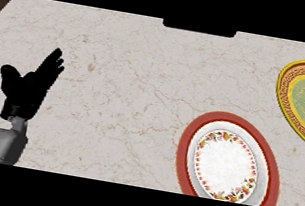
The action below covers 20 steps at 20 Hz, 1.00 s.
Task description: Pick the lemon from the plate and place it in the plate
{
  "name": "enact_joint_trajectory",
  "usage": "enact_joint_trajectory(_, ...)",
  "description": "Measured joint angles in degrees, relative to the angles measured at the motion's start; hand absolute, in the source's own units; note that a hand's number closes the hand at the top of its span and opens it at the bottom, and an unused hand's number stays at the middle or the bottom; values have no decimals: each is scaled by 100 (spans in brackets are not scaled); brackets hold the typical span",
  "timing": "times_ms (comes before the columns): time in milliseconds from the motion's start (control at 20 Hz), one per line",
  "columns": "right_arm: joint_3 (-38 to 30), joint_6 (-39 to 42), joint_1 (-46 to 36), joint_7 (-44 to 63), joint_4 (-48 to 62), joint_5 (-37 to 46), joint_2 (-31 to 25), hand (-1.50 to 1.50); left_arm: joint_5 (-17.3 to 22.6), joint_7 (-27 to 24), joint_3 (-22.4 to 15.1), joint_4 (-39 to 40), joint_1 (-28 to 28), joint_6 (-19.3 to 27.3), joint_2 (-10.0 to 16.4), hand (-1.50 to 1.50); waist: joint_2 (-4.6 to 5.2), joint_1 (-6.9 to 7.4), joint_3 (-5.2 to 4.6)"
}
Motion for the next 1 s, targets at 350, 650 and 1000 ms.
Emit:
enact_joint_trajectory(350, -218, -303, -1197, -658, 2432, 329, -612, 150, 32, 11, 85, 26, -45, -176, 72, 0, 17, 74, 4)
enact_joint_trajectory(650, 108, -777, -1899, -1427, 4273, 1105, -1062, 150, -15, 61, 64, 19, -118, -194, 42, 0, 47, 148, 10)
enact_joint_trajectory(1000, 382, -272, -2613, -1995, 6080, 1447, -1376, -150, -26, 77, 25, -37, -144, -213, -23, 0, 78, 240, 20)
